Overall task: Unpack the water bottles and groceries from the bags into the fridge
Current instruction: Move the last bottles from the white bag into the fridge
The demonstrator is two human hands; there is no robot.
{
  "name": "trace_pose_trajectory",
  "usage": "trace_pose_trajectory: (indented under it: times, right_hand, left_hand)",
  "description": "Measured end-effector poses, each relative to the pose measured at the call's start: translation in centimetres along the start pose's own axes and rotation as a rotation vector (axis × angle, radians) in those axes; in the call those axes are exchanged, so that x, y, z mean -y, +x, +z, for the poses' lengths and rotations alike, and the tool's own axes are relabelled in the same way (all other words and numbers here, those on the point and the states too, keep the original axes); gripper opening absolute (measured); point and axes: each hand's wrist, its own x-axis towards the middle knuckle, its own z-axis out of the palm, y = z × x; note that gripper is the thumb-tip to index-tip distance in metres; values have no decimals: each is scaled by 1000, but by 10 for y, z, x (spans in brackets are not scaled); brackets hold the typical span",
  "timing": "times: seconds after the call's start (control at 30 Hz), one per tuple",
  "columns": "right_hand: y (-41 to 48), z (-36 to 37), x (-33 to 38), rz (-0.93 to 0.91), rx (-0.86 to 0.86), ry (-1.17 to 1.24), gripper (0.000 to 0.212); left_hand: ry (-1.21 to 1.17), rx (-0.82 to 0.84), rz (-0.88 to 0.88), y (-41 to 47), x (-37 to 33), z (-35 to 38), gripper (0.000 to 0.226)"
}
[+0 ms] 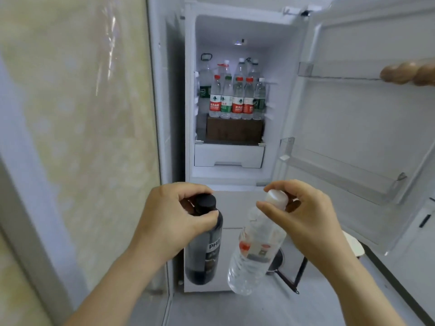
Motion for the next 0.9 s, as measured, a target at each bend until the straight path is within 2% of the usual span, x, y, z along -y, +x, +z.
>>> trace_pose_trajectory:
  times: [0.33,0.63,0.9]
  right_hand:
    - [66,26,-12,-60,62,40,22]
    - [150,28,-72,-128,73,62,20]
    - [217,42,-121,-116,95,64,19]
  left_hand:
    - [27,-39,-2,61,29,10,28]
    - [71,-95,-24,138,39,71,23]
    - [53,-149,-55,204,55,110,27]
